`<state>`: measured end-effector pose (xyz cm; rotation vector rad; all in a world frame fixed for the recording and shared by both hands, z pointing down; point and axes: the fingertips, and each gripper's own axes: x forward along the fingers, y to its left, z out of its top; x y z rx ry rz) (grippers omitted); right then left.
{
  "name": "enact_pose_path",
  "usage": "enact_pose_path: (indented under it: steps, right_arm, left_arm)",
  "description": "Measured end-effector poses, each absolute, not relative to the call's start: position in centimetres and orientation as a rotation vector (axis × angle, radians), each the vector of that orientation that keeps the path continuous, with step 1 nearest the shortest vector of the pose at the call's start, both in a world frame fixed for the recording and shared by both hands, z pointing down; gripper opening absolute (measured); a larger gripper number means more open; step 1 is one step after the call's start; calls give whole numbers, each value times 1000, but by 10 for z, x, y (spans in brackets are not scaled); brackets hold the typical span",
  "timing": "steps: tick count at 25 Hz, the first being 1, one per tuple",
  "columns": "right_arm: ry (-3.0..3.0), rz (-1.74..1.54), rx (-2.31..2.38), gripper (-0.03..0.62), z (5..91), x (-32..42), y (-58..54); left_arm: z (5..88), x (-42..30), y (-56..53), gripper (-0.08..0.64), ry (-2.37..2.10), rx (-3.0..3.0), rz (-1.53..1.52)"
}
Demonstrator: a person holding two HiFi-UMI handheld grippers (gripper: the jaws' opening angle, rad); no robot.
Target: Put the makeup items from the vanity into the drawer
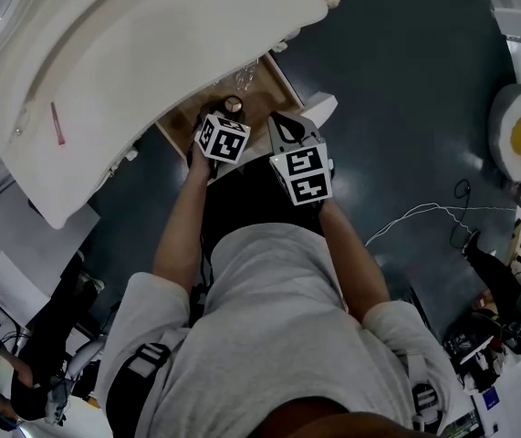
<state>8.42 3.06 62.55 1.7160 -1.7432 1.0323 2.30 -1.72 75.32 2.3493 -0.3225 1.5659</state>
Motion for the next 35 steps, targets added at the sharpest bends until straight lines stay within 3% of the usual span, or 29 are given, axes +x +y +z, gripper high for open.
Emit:
enact_pose_path:
  steps: [15,17,19,20,35]
  right_arm:
    - [-1857,908,1672,15,584,64,15]
    - [-1887,890,1649,15,575,55,9]
    - [-1916,879,1612,15,569,41,4]
    - [-1932,869,1593,15,565,34,1]
    - [-2170,714,1345,15,515,-75,-37]
  left_arm:
    - [685,14,-28,205,-478,2433,1434]
    - [666,6,-33,170,-523,2452,1397]
    - [646,-6,-40,58,-584,2470,1351]
    - [638,-13,-43,41,-618,2476,1331]
    - [552,-150,-87,12,-1100,2346,1185]
